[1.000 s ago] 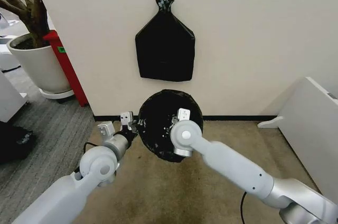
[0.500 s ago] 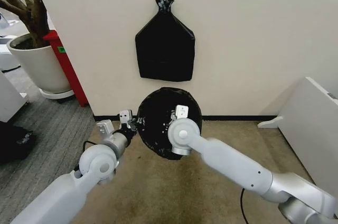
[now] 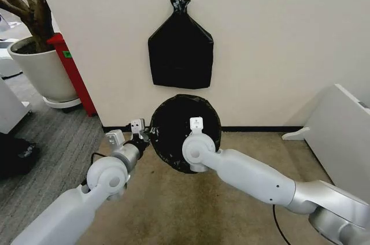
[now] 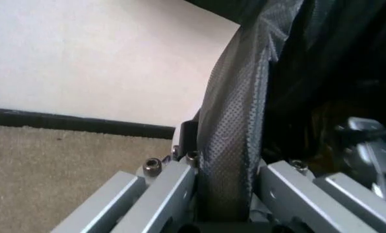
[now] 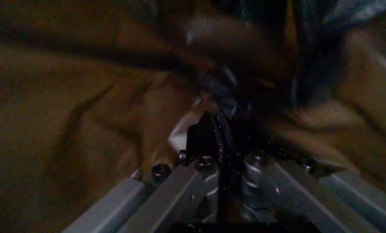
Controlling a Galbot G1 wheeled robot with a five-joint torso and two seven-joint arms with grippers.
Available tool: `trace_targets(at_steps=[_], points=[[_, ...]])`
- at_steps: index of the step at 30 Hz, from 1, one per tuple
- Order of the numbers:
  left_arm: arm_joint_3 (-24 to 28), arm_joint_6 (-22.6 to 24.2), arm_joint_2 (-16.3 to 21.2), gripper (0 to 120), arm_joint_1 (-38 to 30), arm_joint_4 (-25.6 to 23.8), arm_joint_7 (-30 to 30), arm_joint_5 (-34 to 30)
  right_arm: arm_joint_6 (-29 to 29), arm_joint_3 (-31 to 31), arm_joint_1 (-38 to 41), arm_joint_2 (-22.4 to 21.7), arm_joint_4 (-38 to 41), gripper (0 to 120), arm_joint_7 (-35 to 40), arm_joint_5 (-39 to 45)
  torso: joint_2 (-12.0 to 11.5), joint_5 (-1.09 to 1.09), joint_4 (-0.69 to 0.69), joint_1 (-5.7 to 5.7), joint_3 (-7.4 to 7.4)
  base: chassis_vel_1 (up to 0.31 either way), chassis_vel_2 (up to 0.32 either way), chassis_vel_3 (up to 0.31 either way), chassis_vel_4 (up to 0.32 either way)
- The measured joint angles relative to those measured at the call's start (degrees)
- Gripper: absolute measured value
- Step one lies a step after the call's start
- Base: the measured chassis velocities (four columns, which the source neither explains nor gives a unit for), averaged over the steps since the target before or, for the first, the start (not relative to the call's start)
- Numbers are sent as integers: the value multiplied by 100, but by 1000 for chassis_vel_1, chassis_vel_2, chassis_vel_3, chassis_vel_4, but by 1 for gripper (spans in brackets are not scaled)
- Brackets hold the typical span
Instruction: Place the garbage bag over the trash bin.
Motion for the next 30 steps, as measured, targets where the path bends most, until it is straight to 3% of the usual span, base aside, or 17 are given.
trace_targets(at_steps=[5, 14, 22, 27, 30], points=[[4, 1, -10, 0, 26, -38, 17, -8, 55, 176, -59, 291, -436, 0, 328, 90, 0, -1, 1, 0, 0, 0, 0, 0, 0], [-37, 3, -11, 0, 68, -40, 27, -11, 141, 302, -150, 380, -421, 0, 285, 152, 0, 0, 1, 0, 0, 0, 0, 0, 0], [-33, 154, -31, 0, 45, 43, -201, -141, 383, 330, 51, 169, 606, 0, 188, 493, 0, 0, 1, 0, 0, 0, 0, 0, 0], [44, 384, -111, 0, -38, 102, -692, -593, 537, 553, 177, -158, 1837, 0, -15, 856, 0, 0, 1, 0, 0, 0, 0, 0, 0], [58, 462, -140, 0, -68, 123, -860, -702, 595, 679, 131, -321, 2166, 0, -279, 830, 0, 0, 1, 0, 0, 0, 0, 0, 0]])
